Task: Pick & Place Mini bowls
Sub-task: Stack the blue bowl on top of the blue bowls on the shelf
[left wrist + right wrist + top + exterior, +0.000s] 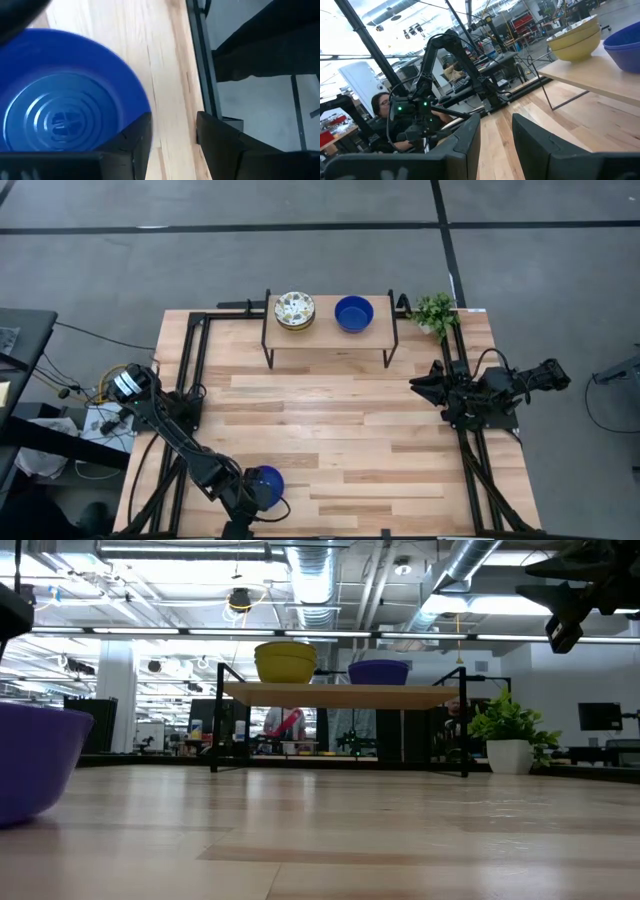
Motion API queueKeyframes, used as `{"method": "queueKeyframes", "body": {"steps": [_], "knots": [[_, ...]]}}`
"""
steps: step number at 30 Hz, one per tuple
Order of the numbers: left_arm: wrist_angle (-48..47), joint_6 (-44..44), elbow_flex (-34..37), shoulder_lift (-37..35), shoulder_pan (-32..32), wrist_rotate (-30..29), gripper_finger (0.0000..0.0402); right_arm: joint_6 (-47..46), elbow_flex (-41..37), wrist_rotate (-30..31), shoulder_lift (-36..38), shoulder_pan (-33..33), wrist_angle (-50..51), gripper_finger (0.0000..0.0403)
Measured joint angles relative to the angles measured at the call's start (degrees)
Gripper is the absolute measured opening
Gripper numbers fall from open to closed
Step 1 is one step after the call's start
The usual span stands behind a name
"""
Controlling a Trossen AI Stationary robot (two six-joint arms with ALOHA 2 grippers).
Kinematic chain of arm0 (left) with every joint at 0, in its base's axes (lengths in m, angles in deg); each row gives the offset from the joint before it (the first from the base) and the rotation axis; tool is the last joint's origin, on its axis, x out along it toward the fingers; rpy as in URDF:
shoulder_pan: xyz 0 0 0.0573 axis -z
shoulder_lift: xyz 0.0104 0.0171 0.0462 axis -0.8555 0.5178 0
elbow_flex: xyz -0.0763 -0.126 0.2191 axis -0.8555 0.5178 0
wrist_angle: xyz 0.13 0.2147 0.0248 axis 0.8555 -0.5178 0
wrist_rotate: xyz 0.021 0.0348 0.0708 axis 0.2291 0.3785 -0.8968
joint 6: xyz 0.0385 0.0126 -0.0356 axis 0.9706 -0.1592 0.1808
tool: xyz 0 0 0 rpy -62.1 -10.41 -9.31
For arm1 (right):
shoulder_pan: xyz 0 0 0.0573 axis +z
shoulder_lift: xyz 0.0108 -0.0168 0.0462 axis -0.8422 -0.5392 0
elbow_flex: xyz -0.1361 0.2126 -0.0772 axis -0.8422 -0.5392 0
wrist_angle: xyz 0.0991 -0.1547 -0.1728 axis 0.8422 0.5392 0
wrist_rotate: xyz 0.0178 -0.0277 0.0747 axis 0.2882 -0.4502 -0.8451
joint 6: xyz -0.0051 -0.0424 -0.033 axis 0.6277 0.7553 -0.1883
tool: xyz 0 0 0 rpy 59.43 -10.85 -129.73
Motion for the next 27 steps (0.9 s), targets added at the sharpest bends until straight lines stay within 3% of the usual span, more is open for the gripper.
{"method": "queueKeyframes", "body": {"steps": [27], "knots": [[-2.84,-0.97,3.21,1.87,0.02,-5.15,0.0154,0.03,0.00,-0.01,-0.01,0.00,0.02,0.0102]]}}
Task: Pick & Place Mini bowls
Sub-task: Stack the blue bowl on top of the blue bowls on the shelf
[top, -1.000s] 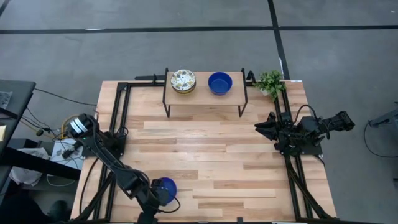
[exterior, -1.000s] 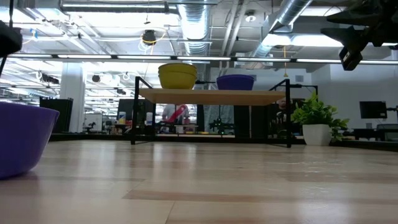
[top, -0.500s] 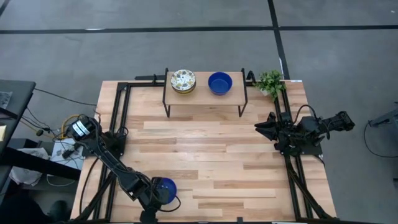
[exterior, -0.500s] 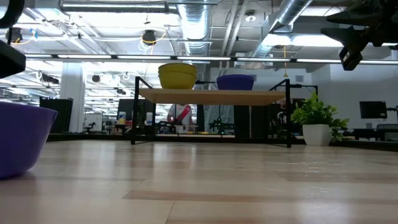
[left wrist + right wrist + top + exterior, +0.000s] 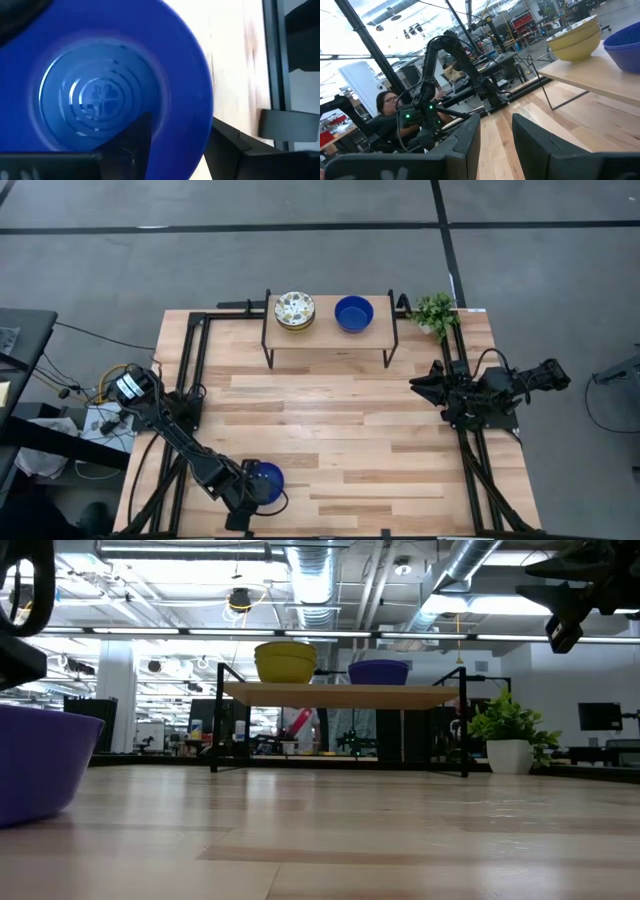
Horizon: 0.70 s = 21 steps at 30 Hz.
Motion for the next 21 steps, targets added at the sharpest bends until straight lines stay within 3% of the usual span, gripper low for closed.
{"method": "queueKeyframes", "body": {"steps": [21], "knots": [[1.38,0.00,1.33,0.00,0.00,-1.87,0.0148,-2.09,0.02,0.00,0.00,0.02,-0.06,0.0102]]}}
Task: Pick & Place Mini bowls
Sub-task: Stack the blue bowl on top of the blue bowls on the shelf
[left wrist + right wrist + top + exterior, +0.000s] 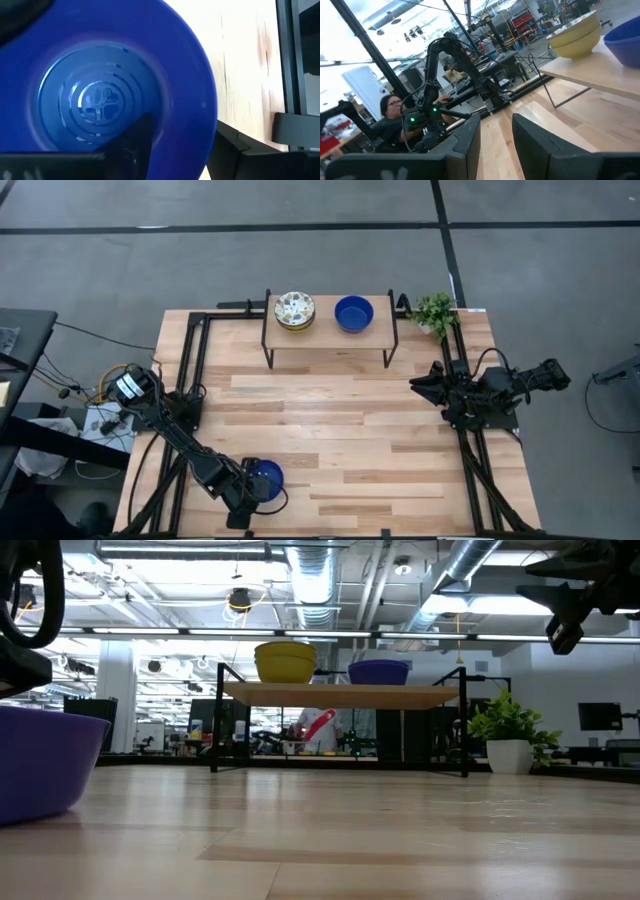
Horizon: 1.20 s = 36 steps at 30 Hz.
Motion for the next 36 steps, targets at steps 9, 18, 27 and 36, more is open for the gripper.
{"method": "queueKeyframes", "body": {"steps": [9,18,27,36], "knots": [[0.04,0.34,-0.11,-0.04,0.00,-0.70,0.0042,-9.82,-0.01,0.00,0.01,-0.01,-0.01,0.0102],[-0.01,3.68,-0.20,-0.20,-0.03,-0.90,0.0011,-15.17,0.00,0.05,0.01,-0.02,-0.46,0.0102],[-0.28,3.75,-0.17,-2.31,-0.25,0.47,0.0010,-15.05,0.00,0.11,0.00,0.00,-0.44,0.0102],[-1.89,4.51,-0.11,-5.56,-3.15,5.02,0.0008,-14.30,0.00,0.25,-0.01,-0.17,-3.13,0.0102]]}}
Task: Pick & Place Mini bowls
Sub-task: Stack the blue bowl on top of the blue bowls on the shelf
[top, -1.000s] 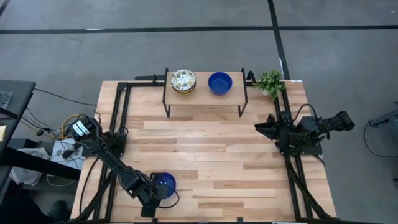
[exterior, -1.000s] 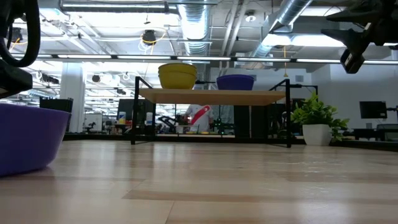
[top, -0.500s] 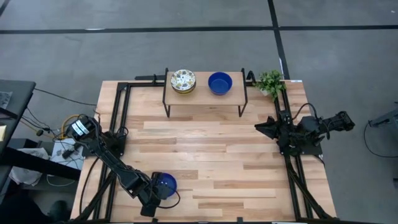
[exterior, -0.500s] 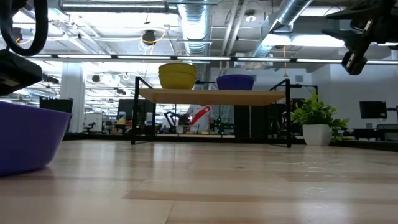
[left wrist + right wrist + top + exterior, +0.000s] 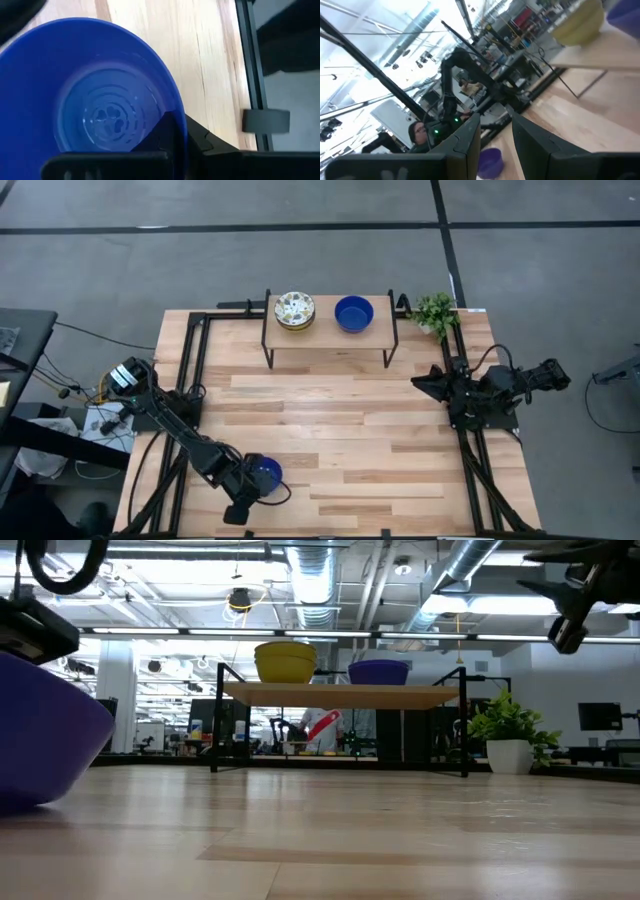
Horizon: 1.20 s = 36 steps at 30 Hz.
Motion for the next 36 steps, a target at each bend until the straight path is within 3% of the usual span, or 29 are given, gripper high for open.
{"method": "queueKeyframes", "body": {"steps": [5,11,30,36], "knots": [[-1.10,6.28,-0.02,-0.91,-1.88,3.57,0.0008,5.24,0.00,-0.08,-0.81,0.17,-5.65,0.0102],[-12.36,8.53,-2.87,-1.62,-3.88,5.10,0.0008,9.93,0.01,-0.28,-4.86,0.17,-14.28,0.0102],[-18.21,12.40,-3.28,-2.39,-10.66,5.94,0.0008,7.88,0.02,-13.04,-24.41,0.17,-34.60,0.0102],[-17.23,7.44,-7.12,-2.37,-12.22,10.63,0.0008,6.31,0.02,-14.19,-28.37,0.20,-39.23,0.0102]]}}
